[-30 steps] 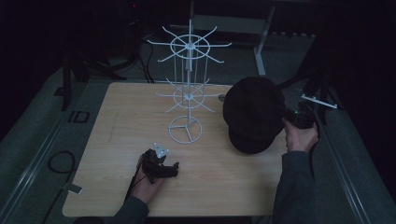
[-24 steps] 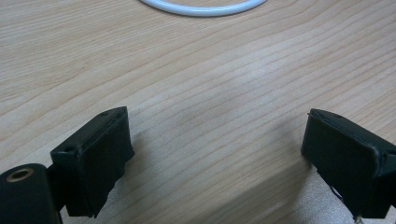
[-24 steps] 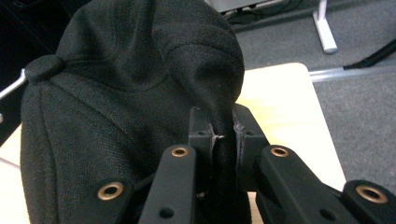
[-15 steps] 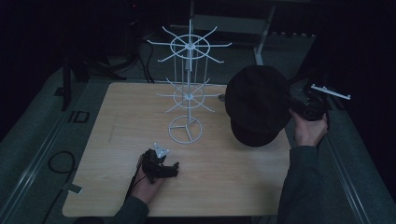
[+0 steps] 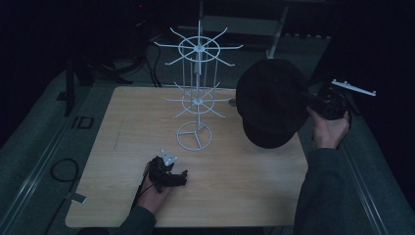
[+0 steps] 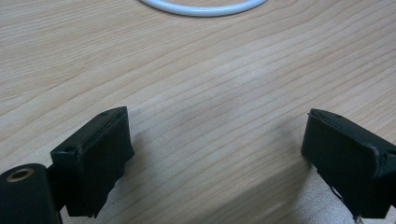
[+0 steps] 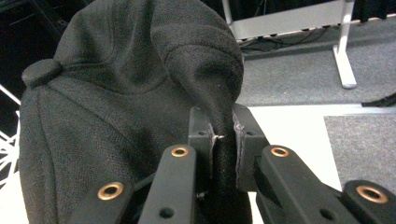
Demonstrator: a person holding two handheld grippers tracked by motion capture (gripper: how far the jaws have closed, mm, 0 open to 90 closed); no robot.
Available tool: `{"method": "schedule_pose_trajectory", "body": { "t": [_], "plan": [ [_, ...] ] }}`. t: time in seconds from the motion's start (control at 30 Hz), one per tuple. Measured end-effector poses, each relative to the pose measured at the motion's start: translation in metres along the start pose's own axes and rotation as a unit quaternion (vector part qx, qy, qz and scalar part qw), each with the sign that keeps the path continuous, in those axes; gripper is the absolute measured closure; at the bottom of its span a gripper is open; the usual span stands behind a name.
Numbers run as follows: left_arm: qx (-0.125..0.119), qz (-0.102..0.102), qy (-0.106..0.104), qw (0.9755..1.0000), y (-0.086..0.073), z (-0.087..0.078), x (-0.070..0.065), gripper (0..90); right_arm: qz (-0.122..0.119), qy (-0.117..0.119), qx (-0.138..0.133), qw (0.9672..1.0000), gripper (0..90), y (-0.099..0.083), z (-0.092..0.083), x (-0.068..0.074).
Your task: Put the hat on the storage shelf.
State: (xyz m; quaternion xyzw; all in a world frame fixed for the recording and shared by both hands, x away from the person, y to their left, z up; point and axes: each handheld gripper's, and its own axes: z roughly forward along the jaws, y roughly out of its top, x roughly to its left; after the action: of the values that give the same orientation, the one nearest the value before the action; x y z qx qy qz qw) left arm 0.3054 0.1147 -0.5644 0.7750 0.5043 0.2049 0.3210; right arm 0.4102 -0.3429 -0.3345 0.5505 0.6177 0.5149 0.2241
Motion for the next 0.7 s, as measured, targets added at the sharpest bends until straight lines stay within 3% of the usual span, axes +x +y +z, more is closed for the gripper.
{"method": "schedule_pose_trajectory", "body": {
  "t": [0.7],
  "plan": [
    [0.0,0.0,0.0,1.0,0.0,0.0,0.0,8.9,-0.036,0.041,-0.019,0.9983,80.8,0.029,-0.008,0.02]
  ]
}}
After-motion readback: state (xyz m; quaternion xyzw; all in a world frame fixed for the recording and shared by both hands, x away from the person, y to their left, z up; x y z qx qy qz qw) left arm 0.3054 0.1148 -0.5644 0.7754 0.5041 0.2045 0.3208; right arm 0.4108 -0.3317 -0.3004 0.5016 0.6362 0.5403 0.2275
